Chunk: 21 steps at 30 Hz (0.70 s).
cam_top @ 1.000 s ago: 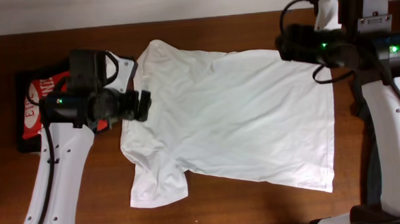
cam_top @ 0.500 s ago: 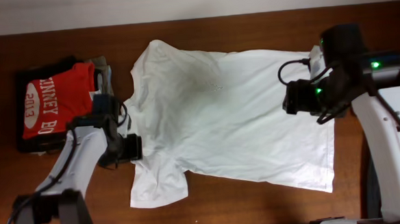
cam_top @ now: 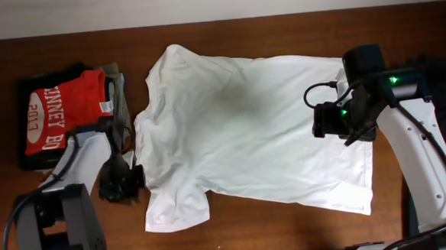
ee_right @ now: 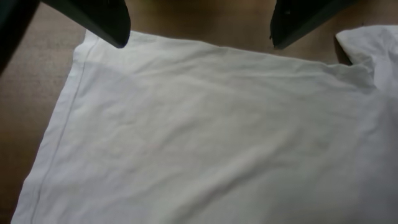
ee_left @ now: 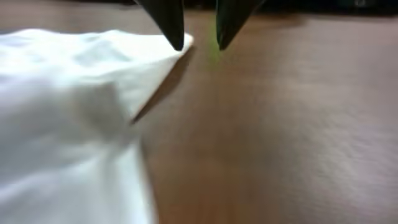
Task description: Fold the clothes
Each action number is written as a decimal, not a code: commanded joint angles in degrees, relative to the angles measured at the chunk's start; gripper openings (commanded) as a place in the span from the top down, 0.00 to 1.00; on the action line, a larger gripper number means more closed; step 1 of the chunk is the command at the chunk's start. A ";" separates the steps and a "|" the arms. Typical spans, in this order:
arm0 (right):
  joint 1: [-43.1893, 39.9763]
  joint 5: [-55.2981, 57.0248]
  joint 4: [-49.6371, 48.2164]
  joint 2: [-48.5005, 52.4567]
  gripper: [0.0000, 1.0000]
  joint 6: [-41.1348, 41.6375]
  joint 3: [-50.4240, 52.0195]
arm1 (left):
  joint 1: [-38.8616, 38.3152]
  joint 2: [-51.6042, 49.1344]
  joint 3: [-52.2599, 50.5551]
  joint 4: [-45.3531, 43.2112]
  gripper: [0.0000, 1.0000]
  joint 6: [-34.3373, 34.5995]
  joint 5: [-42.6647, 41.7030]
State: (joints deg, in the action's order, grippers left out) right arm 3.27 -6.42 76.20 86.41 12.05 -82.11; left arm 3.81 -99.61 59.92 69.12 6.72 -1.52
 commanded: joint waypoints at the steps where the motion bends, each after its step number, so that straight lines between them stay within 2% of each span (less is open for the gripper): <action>1: 0.09 1.11 -0.79 -0.50 0.21 0.63 0.26 | 0.22 2.43 16.00 3.80 0.61 -1.01 -0.20; 2: 0.09 1.14 -0.92 -0.50 0.21 0.63 0.26 | 0.22 2.58 20.09 3.04 0.58 -1.16 -0.17; 4: 0.09 1.11 -1.29 -0.50 0.20 0.63 0.26 | 0.85 2.58 23.85 -3.26 0.82 -1.81 0.35; 5: 0.09 1.11 -1.51 -0.50 0.20 0.63 0.26 | 1.86 2.16 23.63 -9.31 0.86 -1.84 0.57; 8: 0.09 1.11 -2.60 -0.50 0.20 0.63 0.26 | 4.63 -3.61 23.61 -22.27 0.85 -4.11 2.21; 12: 0.09 1.09 -4.04 -0.50 0.20 0.66 0.26 | 5.05 -16.94 23.61 -28.98 0.98 -7.89 2.45; 15: 0.09 1.09 -4.90 -0.50 0.20 0.66 0.26 | 8.90 -22.71 23.61 -30.14 0.99 -7.61 10.58; 17: 0.09 1.09 -4.90 -0.50 0.20 0.66 0.26 | 13.18 -23.21 23.61 -30.05 0.99 -5.81 10.58; 19: 0.09 1.11 -4.96 -0.50 0.20 0.66 0.26 | 17.94 -22.80 24.41 -29.99 0.99 -5.90 8.68; 20: 0.09 1.11 -5.14 -0.50 0.20 0.96 0.26 | 19.91 -22.56 25.38 -29.57 0.96 -5.97 2.80; 21: 0.09 1.11 -5.18 -0.50 0.20 2.01 0.26 | 20.04 -22.21 26.05 -28.94 0.94 -6.80 0.52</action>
State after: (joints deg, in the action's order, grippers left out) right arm 3.27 -6.00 71.40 86.41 12.27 -81.78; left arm 20.99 -120.09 84.16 39.20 0.36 3.18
